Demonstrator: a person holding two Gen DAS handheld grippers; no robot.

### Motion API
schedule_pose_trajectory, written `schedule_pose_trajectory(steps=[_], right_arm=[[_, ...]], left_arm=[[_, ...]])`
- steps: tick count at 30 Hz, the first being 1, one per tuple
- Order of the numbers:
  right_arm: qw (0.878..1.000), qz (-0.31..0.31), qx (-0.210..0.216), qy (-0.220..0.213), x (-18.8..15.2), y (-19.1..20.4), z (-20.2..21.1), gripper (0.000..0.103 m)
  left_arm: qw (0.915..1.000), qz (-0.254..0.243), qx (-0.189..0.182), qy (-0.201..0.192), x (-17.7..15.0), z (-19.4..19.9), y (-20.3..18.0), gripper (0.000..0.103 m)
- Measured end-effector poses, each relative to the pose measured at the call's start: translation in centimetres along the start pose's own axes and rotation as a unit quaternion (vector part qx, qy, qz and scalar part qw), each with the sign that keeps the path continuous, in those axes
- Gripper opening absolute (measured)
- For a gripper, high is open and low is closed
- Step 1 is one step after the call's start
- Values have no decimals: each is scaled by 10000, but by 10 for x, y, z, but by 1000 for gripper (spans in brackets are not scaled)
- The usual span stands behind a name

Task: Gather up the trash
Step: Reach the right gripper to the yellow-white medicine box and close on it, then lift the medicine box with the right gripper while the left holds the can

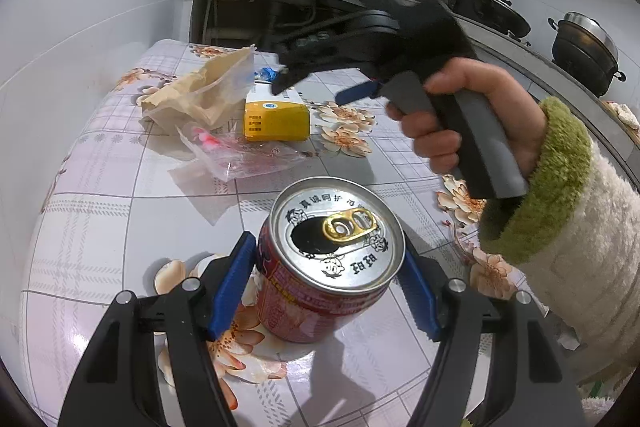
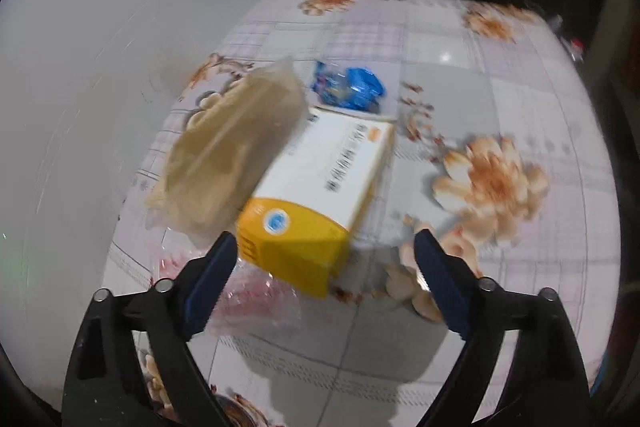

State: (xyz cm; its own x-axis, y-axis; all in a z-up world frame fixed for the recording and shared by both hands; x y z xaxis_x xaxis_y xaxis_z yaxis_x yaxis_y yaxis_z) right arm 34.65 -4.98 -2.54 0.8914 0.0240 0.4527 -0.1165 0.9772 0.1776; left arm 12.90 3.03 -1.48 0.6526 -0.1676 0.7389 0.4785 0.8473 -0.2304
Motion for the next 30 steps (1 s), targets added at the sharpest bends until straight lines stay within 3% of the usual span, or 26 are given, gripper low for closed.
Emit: schedule_pose_trajectory(steps=[10,18,24,30], right_arm=[[9979,436,-381,304,16,16,-54,87],[9984,416,-340,177,13,7,-46,82],[9993,-197,306,126,19,-16,-32,81],[9881,-948,1213,47,7,-53,-5,81]], left_arm=[[10000,-18,-18,5,0,1,-2,67],[10000,-12,-20,-4,0,1,-3,67],[10000,-9,-15,-5,0,1,-3,67],[10000,-5,-7,-18,0,1,-3,67]])
Point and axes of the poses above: each gripper's, at about its wrist camera, not at the fingertips, and z roughly against the way its jaws point, y to its left, x to its top, the point moved 2 cm from there along -z, roughly the way its jaws point
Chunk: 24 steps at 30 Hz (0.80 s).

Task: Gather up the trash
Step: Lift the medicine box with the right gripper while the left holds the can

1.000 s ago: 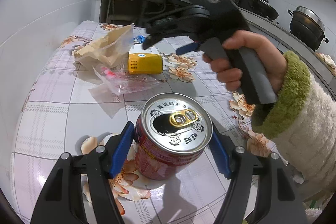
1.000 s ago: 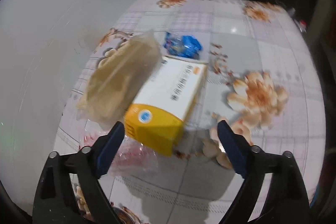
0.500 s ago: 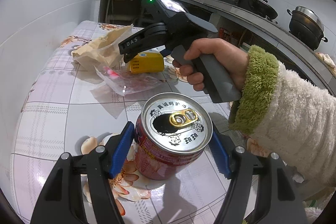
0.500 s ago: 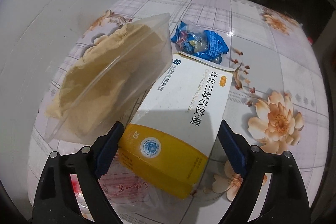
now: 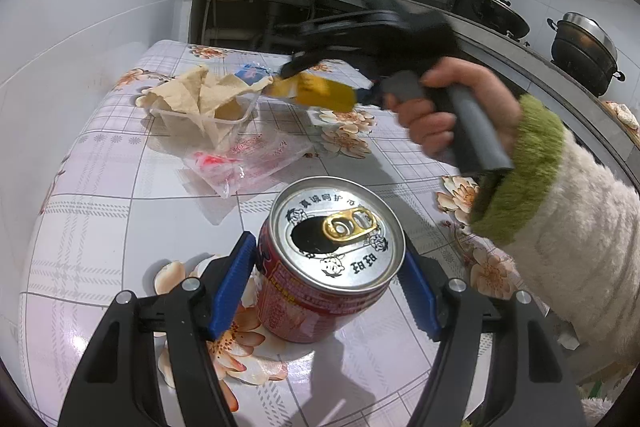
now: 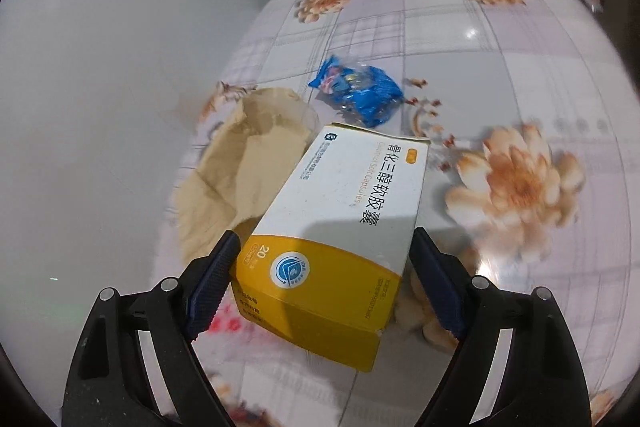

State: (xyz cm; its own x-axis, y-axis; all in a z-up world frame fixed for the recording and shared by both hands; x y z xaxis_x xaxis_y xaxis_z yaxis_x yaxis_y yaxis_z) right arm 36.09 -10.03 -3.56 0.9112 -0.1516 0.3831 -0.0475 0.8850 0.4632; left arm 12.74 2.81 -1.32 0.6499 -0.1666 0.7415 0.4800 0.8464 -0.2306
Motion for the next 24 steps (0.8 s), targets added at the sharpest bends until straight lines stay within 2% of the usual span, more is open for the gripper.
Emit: schedule_pose_trajectory(steps=[3,6,12,16,20,24], right_arm=[[9998,-6,191,-25,-20,-8,25,81],[9996,208,178,-13,-45,-11,48,81],[9949,776,-614,170,-119,-23,84,82],[9924,727,-930,359,-164,-36,97,83],[9919,496,-1079,447,-193,-46,104,88],[9918,318,-1211,268,-198,-49,109,91]], left_arm=[[10000,0,-7,-9,1,0,0,67],[10000,-9,-39,5,2,-2,0,67],[9997,-116,-196,23,3,-7,-8,67],[9989,-258,-378,59,2,-13,-21,67],[9980,-374,-504,117,3,-18,-32,68],[9978,-402,-488,203,4,-23,-38,68]])
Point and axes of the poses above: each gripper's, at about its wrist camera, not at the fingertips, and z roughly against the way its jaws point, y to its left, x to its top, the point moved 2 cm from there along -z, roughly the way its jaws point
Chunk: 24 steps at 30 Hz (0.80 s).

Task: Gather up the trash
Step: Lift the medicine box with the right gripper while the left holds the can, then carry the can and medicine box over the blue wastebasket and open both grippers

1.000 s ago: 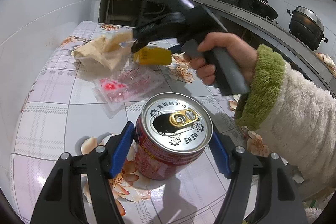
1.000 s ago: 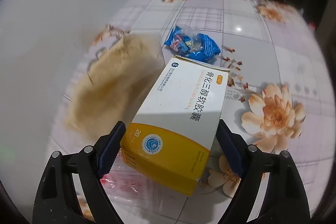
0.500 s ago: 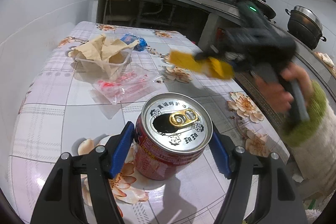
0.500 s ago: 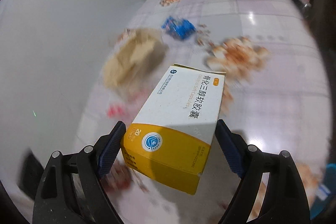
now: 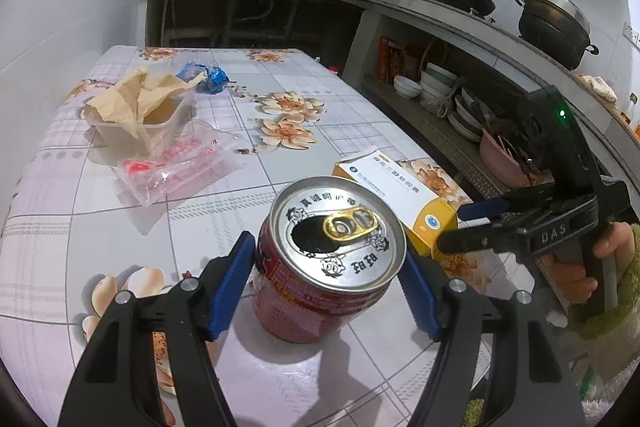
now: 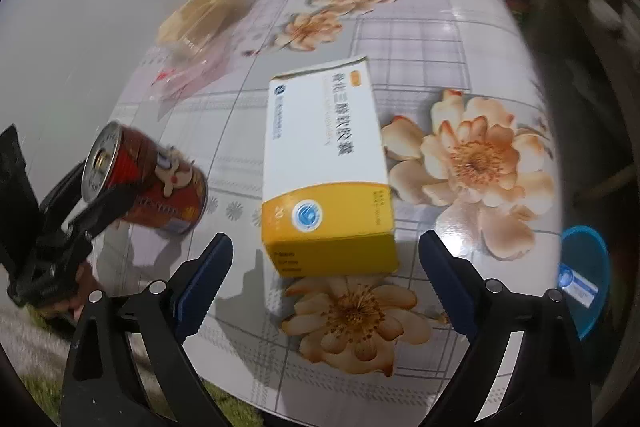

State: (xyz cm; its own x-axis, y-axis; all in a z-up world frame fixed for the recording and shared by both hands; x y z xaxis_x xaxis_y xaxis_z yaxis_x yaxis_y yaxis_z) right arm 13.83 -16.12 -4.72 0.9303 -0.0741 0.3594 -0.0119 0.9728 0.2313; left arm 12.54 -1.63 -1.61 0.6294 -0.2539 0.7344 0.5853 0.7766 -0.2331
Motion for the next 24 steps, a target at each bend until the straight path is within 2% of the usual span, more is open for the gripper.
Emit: schedule_pose_trajectory(steps=[3,7,12,14,16,18,24], right_arm=[[9998,-64,-26,-187,7,0,2,91],[9993,182,-165,-277,25,8,-9,92],[9981,439,-440,-14,33,15,-37,92],[9973,482,-560,-1,33,16,-43,87],[9968,470,-643,-51,31,16,-42,75],[9971,414,-630,-91,28,14,-38,69],[9993,-48,-280,-233,17,-3,-24,67]], left_arm=[[10000,52,24,15,1,-1,1,68],[9999,52,95,-16,0,-2,-1,68],[9999,20,130,-38,0,-2,-1,68],[9999,6,140,-32,0,-1,-2,68],[9999,6,146,-29,0,-1,-2,67],[9999,-9,167,-24,0,-1,-3,67],[9998,-65,212,14,5,-2,-5,67]])
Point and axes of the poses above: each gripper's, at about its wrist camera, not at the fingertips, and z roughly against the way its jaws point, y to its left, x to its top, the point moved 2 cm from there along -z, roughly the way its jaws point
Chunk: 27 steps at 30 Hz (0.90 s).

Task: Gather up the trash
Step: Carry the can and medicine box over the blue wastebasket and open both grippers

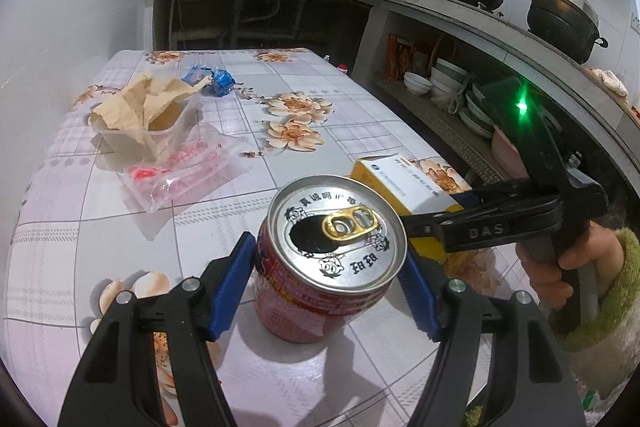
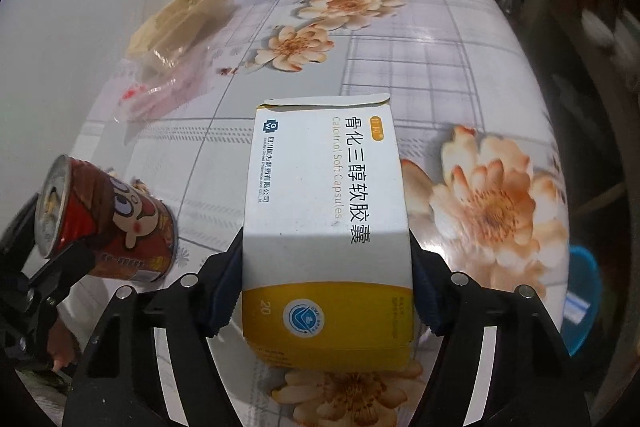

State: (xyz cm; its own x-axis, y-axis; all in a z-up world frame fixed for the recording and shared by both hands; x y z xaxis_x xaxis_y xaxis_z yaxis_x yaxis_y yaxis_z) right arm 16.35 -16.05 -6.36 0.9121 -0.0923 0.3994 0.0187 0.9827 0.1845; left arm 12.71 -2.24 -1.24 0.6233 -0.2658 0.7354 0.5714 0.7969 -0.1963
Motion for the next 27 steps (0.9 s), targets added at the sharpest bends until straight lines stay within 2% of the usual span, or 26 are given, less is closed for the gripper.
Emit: schedule_pose_trajectory(steps=[5,9,14,17,21,24,27], right_arm=[[9958,-647,578,-294,-15,-26,23,66],[9880,-1097,910,-595,-27,-48,43,66],[9701,-1786,1302,-1002,-46,-83,67,66],[9574,-2164,1365,-1339,-65,-103,85,66],[9243,-3062,1193,-1940,-113,-155,119,66],[8793,-4039,1074,-2285,-167,-209,136,66],[8262,-5018,998,-2358,-223,-262,138,67]], left_arm=[[10000,-48,-46,-17,9,1,-8,67],[9997,-106,-241,4,20,-3,-22,67],[9976,-305,-629,8,38,-13,-54,67],[9937,-544,-974,74,52,-23,-87,67],[9818,-995,-1574,369,73,-48,-152,67],[9705,-1268,-1916,732,83,-76,-204,67],[9578,-1385,-2211,1210,84,-113,-256,67]])
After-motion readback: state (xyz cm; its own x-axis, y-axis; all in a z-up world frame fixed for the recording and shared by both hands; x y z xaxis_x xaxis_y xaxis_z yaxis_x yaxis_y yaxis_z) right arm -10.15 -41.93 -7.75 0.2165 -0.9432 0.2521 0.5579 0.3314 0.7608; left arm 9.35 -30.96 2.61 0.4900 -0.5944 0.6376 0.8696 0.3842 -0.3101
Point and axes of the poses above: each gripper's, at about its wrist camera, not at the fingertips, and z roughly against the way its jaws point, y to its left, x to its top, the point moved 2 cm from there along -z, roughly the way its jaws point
